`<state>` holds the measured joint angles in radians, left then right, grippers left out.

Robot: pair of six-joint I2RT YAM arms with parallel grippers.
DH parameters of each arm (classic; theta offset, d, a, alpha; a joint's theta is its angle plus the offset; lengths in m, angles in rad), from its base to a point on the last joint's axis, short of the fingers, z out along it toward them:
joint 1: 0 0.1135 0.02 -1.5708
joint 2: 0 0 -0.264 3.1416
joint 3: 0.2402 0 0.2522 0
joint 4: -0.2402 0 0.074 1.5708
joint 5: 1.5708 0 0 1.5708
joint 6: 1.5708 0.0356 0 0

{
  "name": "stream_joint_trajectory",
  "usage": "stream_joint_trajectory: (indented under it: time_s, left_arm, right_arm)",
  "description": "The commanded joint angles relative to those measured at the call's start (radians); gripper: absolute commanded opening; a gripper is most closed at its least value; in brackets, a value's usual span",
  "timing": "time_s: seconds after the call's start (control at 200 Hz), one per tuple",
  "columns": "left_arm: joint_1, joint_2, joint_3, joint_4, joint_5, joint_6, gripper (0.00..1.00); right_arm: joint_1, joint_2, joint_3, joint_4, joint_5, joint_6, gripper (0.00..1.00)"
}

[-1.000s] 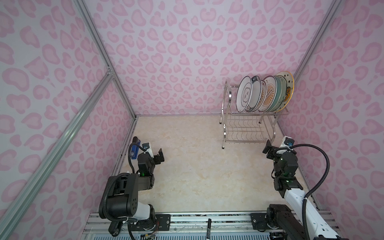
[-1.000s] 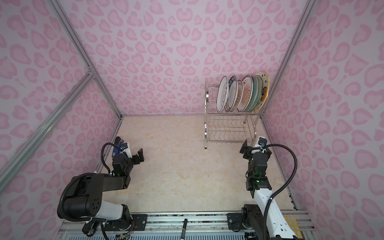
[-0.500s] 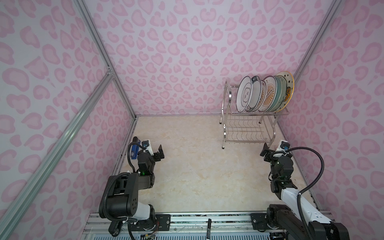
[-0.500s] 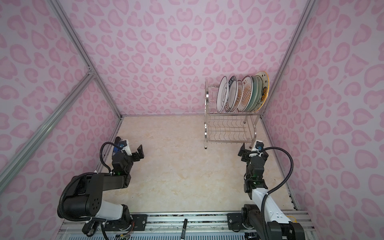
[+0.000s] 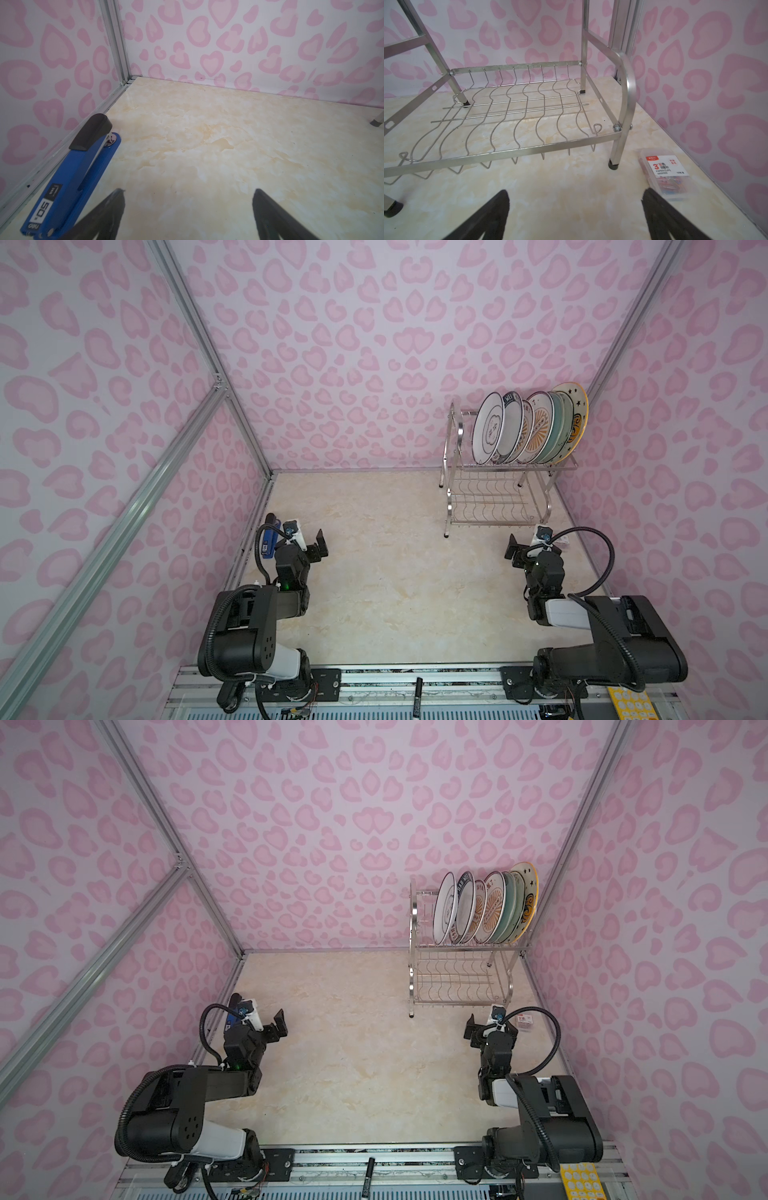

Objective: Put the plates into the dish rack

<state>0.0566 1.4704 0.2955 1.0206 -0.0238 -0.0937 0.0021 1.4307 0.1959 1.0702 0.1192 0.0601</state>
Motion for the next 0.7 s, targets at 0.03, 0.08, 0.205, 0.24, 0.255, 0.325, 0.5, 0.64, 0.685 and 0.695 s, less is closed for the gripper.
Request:
stream_joint_trajectory:
  time_s: [0.03,0.08,0.205,0.24,0.255,0.325,0.5,0.64,0.685,0.695]
  left_arm:
    - [-0.004,0.004,0.014,0.007,-0.005,0.016,0.97]
    - [-0.009,0.004,0.016,0.001,-0.012,0.021,0.98]
    - [-0.017,0.007,0.034,-0.030,0.017,0.042,0.98]
    - [-0.017,0.007,0.034,-0.030,0.016,0.043,0.97]
    - [-0.018,0.007,0.035,-0.032,0.017,0.043,0.97]
    - [-0.018,0.007,0.033,-0.031,0.016,0.043,0.97]
    - [-0.017,0.007,0.033,-0.030,0.015,0.043,0.98]
    - [-0.018,0.006,0.034,-0.030,0.016,0.043,0.98]
    - [-0.017,0.006,0.033,-0.030,0.016,0.043,0.98]
    - [-0.018,0.006,0.034,-0.030,0.016,0.043,0.98]
  right_arm:
    - [0.005,0.102,0.005,0.181,0.019,-0.018,0.99]
    - [0.005,0.148,0.021,0.203,0.001,-0.028,0.99]
    - [0.007,0.112,0.055,0.077,-0.010,-0.035,0.99]
    - [0.006,0.127,0.058,0.097,-0.005,-0.031,0.99]
    - [0.006,0.138,0.059,0.114,0.002,-0.027,0.99]
    - [-0.006,0.127,0.088,0.024,-0.005,-0.006,0.99]
    - [-0.008,0.137,0.125,-0.016,-0.043,-0.019,0.99]
    - [-0.005,0.138,0.124,-0.007,-0.045,-0.027,0.99]
    - [-0.005,0.136,0.124,-0.013,-0.044,-0.028,0.99]
    - [-0.004,0.135,0.123,-0.013,-0.042,-0.029,0.99]
